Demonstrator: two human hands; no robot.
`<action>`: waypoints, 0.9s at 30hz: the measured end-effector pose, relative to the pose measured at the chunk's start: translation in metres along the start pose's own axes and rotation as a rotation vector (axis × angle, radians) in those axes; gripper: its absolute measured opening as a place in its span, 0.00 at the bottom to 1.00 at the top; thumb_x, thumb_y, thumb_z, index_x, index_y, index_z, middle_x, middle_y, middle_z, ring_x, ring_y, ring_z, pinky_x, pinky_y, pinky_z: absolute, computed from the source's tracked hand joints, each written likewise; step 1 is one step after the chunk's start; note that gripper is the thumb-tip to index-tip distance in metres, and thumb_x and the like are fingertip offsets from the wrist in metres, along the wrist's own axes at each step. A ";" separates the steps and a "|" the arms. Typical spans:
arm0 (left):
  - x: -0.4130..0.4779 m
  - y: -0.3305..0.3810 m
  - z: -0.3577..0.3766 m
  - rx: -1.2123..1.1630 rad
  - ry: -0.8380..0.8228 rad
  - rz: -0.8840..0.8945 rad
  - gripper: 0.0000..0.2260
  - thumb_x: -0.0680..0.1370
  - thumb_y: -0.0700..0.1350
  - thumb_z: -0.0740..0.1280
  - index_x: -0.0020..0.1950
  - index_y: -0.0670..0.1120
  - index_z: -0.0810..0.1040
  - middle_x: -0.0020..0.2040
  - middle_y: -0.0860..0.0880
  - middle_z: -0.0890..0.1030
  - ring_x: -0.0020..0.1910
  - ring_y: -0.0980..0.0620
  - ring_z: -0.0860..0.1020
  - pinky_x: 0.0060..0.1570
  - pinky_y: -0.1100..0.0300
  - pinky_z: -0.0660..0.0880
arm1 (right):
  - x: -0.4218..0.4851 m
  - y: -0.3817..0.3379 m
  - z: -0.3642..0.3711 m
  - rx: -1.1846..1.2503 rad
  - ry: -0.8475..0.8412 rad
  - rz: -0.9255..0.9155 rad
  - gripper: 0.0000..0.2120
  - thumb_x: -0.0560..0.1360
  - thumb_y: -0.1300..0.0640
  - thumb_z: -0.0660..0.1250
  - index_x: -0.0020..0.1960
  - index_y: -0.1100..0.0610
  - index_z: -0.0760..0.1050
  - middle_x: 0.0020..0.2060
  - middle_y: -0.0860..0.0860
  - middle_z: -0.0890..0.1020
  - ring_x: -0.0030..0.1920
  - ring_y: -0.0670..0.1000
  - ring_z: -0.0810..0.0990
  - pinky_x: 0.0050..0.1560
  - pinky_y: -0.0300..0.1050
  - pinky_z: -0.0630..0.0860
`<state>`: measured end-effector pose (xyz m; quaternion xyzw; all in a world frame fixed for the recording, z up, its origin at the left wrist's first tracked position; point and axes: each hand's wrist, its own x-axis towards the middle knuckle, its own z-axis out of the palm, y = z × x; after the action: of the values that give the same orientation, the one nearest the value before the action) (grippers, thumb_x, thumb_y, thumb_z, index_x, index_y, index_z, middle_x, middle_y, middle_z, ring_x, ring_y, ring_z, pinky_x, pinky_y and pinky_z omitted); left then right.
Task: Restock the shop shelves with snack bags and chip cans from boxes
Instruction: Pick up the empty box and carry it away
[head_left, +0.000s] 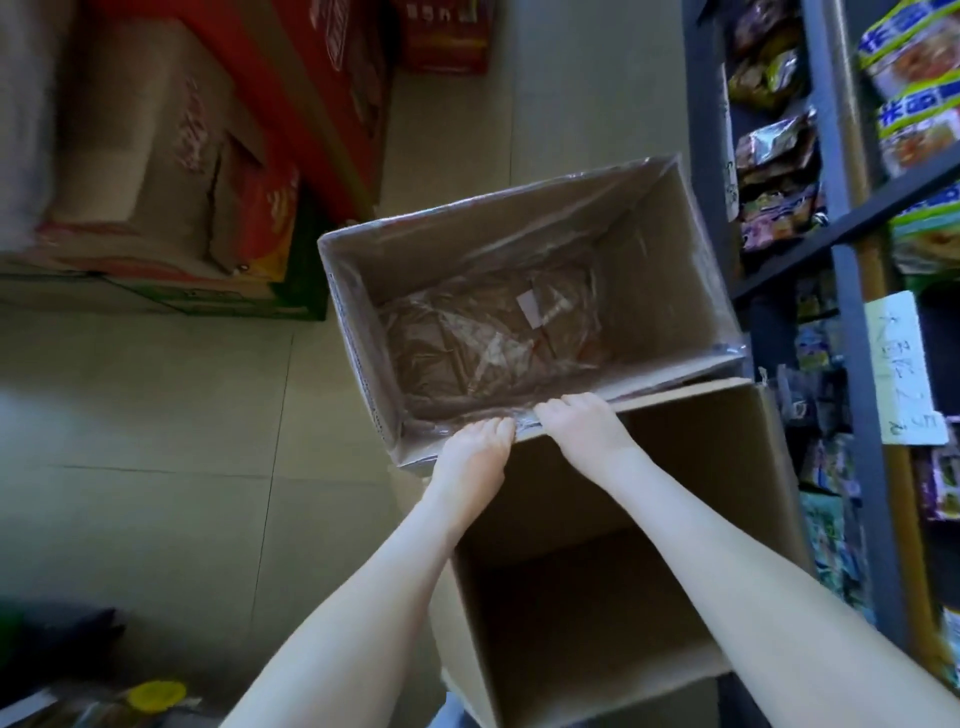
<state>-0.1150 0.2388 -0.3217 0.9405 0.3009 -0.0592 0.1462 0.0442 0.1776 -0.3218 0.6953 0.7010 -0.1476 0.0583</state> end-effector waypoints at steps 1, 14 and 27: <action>0.016 -0.006 -0.005 -0.004 0.010 -0.013 0.27 0.45 0.33 0.79 0.43 0.42 0.85 0.36 0.48 0.84 0.33 0.51 0.83 0.33 0.63 0.78 | 0.016 0.010 -0.005 -0.015 -0.005 0.003 0.13 0.54 0.73 0.71 0.35 0.61 0.76 0.26 0.55 0.77 0.26 0.57 0.77 0.27 0.47 0.76; 0.294 -0.118 -0.030 0.140 0.062 -0.036 0.06 0.67 0.37 0.63 0.35 0.45 0.78 0.30 0.47 0.78 0.31 0.45 0.77 0.33 0.57 0.72 | 0.259 0.161 -0.049 0.019 -0.069 0.072 0.13 0.70 0.67 0.71 0.54 0.61 0.78 0.44 0.56 0.83 0.41 0.58 0.84 0.38 0.47 0.78; 0.539 -0.308 0.016 0.220 0.072 -0.002 0.16 0.60 0.34 0.77 0.45 0.44 0.84 0.37 0.47 0.84 0.34 0.47 0.83 0.34 0.60 0.78 | 0.539 0.258 0.008 -0.020 -0.073 0.175 0.15 0.78 0.66 0.58 0.65 0.61 0.70 0.56 0.57 0.81 0.55 0.59 0.81 0.54 0.52 0.78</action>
<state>0.1423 0.7688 -0.5183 0.9522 0.2983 -0.0583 0.0309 0.2847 0.6886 -0.5164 0.7473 0.6366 -0.1602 0.1035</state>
